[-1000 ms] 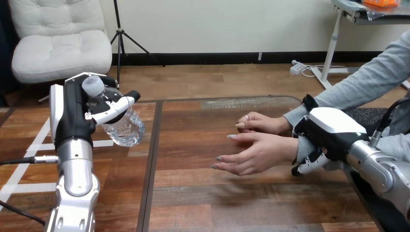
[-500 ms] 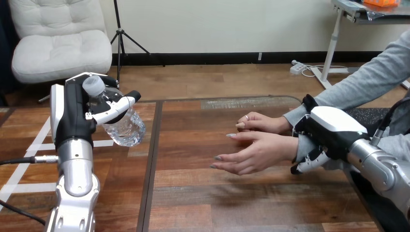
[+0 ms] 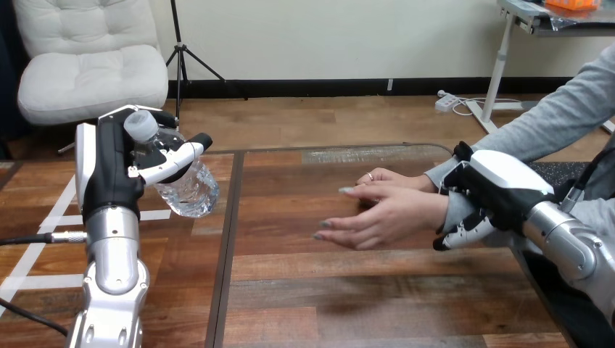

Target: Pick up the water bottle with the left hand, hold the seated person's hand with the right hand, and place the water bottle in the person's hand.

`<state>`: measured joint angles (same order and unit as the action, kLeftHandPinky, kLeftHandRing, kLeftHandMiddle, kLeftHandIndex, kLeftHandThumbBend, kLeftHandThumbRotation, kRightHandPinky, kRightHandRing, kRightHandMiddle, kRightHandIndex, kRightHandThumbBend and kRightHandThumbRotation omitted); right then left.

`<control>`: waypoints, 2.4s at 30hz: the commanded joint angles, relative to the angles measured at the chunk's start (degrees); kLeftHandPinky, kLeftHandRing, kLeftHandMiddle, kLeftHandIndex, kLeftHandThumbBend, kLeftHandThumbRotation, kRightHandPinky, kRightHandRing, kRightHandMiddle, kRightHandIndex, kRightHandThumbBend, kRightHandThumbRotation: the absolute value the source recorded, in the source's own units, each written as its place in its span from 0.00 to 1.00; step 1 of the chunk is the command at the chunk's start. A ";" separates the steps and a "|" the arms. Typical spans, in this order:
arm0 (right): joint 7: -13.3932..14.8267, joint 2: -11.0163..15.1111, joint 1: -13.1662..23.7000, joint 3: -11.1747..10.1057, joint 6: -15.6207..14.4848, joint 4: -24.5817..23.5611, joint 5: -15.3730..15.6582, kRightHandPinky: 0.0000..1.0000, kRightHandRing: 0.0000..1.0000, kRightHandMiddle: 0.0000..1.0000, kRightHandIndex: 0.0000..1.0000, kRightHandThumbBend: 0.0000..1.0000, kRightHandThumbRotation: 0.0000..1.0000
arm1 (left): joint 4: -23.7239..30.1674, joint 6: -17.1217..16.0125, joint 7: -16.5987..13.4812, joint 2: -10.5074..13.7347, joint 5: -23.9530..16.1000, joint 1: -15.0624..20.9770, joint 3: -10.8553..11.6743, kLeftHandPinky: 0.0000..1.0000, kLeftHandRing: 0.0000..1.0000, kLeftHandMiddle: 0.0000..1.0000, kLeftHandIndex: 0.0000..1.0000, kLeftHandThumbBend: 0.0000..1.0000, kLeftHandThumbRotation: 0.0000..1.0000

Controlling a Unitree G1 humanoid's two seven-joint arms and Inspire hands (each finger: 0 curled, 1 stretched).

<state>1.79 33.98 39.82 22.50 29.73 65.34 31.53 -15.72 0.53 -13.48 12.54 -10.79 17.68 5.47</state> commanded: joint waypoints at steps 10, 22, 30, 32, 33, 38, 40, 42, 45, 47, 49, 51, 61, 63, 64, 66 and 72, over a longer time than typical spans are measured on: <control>-0.94 -0.83 1.12 -3.13 -0.13 -3.86 -2.93 0.22 0.26 0.32 0.35 0.74 0.00 | 3.77 -2.14 1.34 -0.01 0.81 2.11 0.04 0.37 0.43 0.47 0.46 0.68 0.00; -0.97 -0.89 0.82 -3.18 -0.02 -4.48 -3.39 0.21 0.26 0.32 0.35 0.74 0.00 | 3.50 -1.83 3.15 0.15 0.83 2.68 -0.97 0.37 0.44 0.47 0.46 0.67 0.00; -0.77 -0.99 0.76 -3.14 0.13 -4.85 -3.39 0.21 0.26 0.32 0.35 0.75 0.00 | 1.84 -2.31 4.79 0.33 0.90 3.60 -1.49 0.38 0.45 0.48 0.46 0.69 0.00; -0.79 -1.05 0.75 -3.17 -0.03 -4.97 -3.42 0.21 0.26 0.32 0.35 0.75 0.00 | 1.70 -2.36 5.35 0.38 0.75 3.82 -1.83 0.38 0.45 0.48 0.46 0.69 0.00; -0.80 -1.07 0.75 -3.18 -0.08 -5.00 -3.43 0.21 0.26 0.32 0.35 0.75 0.00 | 1.68 -2.35 5.51 0.38 0.70 3.88 -1.91 0.38 0.45 0.48 0.46 0.69 0.00; -1.02 -1.10 0.67 -3.21 -0.51 -5.54 -3.45 0.22 0.27 0.33 0.35 0.75 0.00 | 2.74 -1.12 6.68 -0.06 0.45 4.27 -2.88 0.38 0.45 0.48 0.46 0.68 0.00; -1.12 -1.08 0.62 -3.21 -0.66 -5.85 -3.44 0.23 0.27 0.33 0.35 0.75 0.00 | 2.38 -1.48 7.47 -0.22 0.83 4.61 -3.23 0.38 0.45 0.47 0.46 0.68 0.00; -1.20 -1.08 0.58 -3.22 -0.79 -6.07 -3.45 0.23 0.27 0.33 0.35 0.74 0.00 | 1.87 -1.99 8.21 -0.33 1.25 4.94 -3.50 0.37 0.44 0.47 0.45 0.68 0.00; -1.35 -1.10 0.48 -3.27 -1.11 -6.48 -3.53 0.23 0.27 0.33 0.36 0.74 0.00 | 1.11 -2.32 9.31 -0.69 1.84 5.53 -3.91 0.36 0.43 0.46 0.45 0.68 0.00; -1.41 -1.12 0.40 -3.35 -1.04 -6.65 -3.68 0.23 0.28 0.34 0.36 0.75 0.00 | 0.77 -1.96 9.95 -1.09 2.06 5.99 -4.22 0.36 0.42 0.46 0.45 0.68 0.00; -1.41 -1.14 0.31 -3.39 -0.96 -6.79 -3.78 0.23 0.28 0.34 0.36 0.75 0.00 | 0.48 -1.77 10.56 -1.34 2.12 6.36 -4.54 0.36 0.42 0.45 0.45 0.68 0.00; -1.38 -1.15 0.24 -3.39 -0.92 -6.88 -3.84 0.24 0.28 0.34 0.36 0.75 0.00 | 0.23 -1.75 11.03 -1.45 2.11 6.60 -4.81 0.36 0.42 0.45 0.45 0.68 0.00; -1.14 -1.26 0.15 -3.18 -1.20 -6.93 -3.69 0.22 0.27 0.33 0.36 0.75 0.00 | -2.03 -2.42 13.73 -2.28 1.85 8.49 -6.47 0.36 0.41 0.45 0.44 0.69 0.00; -1.25 -1.27 0.10 -3.15 -1.52 -7.15 -3.65 0.22 0.27 0.33 0.36 0.75 0.00 | -2.47 -2.57 14.04 -2.44 1.71 8.82 -6.70 0.35 0.41 0.45 0.44 0.70 0.00; -1.41 -1.28 0.05 -3.16 -1.76 -7.29 -3.67 0.22 0.27 0.33 0.36 0.75 0.00 | -2.90 -2.70 14.35 -2.61 1.68 9.18 -6.97 0.35 0.41 0.44 0.44 0.70 0.00; -1.58 -1.30 -0.04 -3.19 -2.03 -7.52 -3.72 0.23 0.27 0.33 0.36 0.75 0.00 | -3.34 -2.89 14.68 -2.75 1.73 9.53 -7.24 0.35 0.41 0.44 0.44 0.71 0.00; -2.09 -1.28 -0.32 -3.12 -2.68 -8.32 -3.71 0.24 0.29 0.35 0.36 0.74 0.00 | -4.49 -3.13 15.59 -3.45 1.57 10.81 -8.26 0.35 0.41 0.44 0.44 0.71 0.00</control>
<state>-0.16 33.53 38.50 21.42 27.56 59.67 29.27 -20.15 0.07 1.90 9.53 -9.18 21.72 -2.03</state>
